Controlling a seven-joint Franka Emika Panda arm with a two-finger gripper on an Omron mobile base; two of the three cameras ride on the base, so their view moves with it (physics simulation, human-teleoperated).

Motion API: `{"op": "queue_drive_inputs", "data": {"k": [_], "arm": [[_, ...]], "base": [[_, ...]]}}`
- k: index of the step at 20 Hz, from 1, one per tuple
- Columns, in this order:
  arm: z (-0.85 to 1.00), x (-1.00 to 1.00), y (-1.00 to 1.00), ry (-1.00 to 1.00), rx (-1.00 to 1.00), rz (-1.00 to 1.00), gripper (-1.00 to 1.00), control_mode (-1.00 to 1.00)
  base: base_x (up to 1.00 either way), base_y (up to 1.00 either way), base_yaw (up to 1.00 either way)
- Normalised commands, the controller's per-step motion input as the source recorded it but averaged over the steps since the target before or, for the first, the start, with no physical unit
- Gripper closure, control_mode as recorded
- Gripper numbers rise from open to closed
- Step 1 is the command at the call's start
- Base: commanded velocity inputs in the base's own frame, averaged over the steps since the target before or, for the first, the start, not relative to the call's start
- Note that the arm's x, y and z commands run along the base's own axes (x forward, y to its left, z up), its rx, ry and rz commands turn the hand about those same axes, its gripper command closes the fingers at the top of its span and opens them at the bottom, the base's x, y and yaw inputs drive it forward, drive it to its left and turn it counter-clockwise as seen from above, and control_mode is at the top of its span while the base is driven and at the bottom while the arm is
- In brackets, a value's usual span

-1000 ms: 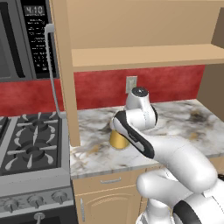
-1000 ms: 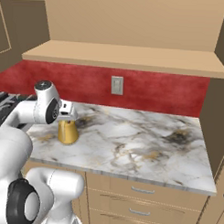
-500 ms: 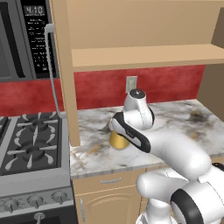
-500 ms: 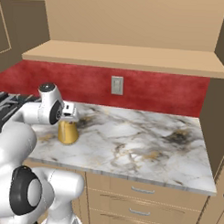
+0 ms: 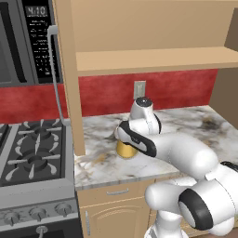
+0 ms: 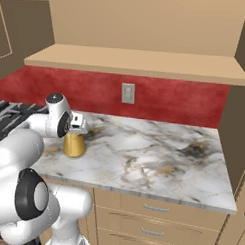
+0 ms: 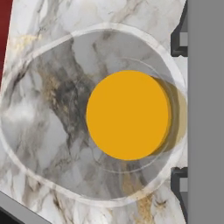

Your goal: There is a tray on the dining counter. Grab the cup, mug, and pitcher and place them on the tray. The pitcher may be placed next to the tray if it cannot fit the tray.

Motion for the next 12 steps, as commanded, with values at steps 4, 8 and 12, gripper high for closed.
{"op": "queue_drive_inputs", "data": {"k": [4,8,12], "arm": [[-0.09,0.14,0.0,0.0,0.0,0.0,-1.0,-1.0],[-0.08,0.04,0.0,0.0,0.0,0.0,-1.0,-1.0],[-0.07,0.0,0.0,0.0,0.0,0.0,-1.0,-1.0]], "base": [[0.0,0.0,0.0],[0.0,0.0,0.0],[0.0,0.0,0.0]]}}
